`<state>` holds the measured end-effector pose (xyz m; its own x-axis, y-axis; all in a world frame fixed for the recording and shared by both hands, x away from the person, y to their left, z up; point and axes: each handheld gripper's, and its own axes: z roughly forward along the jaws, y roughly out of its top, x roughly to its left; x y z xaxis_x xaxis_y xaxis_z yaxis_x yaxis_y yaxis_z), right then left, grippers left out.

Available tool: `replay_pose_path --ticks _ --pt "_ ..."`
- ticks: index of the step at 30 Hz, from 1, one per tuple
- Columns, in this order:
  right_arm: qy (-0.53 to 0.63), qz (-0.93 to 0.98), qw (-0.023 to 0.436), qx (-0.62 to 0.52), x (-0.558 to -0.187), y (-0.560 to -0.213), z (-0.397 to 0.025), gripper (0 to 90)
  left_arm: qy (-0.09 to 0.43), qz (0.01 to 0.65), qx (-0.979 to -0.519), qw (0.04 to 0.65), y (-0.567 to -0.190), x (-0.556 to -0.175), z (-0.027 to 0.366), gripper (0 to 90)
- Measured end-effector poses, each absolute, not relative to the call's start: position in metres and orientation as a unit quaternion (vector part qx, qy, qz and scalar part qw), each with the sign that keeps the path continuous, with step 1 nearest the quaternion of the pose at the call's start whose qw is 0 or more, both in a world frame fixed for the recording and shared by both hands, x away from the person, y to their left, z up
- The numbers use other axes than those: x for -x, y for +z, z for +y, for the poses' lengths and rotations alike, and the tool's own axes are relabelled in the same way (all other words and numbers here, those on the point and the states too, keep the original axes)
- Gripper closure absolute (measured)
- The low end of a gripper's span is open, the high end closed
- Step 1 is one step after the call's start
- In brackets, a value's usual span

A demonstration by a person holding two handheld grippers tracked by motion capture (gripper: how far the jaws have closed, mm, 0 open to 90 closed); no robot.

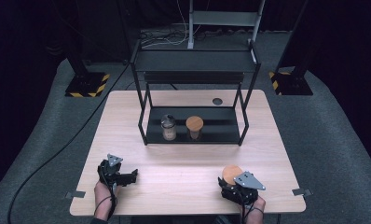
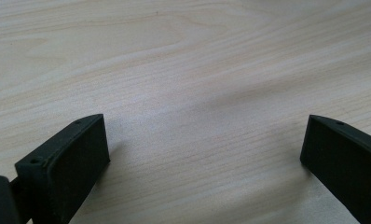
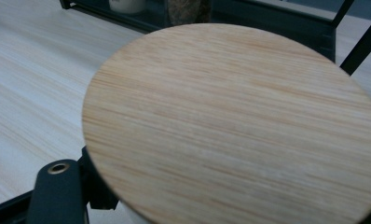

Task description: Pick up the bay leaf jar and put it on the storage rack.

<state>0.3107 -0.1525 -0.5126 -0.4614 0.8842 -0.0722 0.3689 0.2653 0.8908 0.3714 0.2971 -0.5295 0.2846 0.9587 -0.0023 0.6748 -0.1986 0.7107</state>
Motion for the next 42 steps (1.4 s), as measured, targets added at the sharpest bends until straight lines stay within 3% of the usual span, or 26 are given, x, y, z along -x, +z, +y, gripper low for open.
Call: replay_pose_path --ticks 42 --pt "0.438 0.731 0.317 -0.415 -0.324 -0.472 -0.155 24.4 0.230 0.552 -0.739 0.310 -0.529 -0.371 0.297 0.8"
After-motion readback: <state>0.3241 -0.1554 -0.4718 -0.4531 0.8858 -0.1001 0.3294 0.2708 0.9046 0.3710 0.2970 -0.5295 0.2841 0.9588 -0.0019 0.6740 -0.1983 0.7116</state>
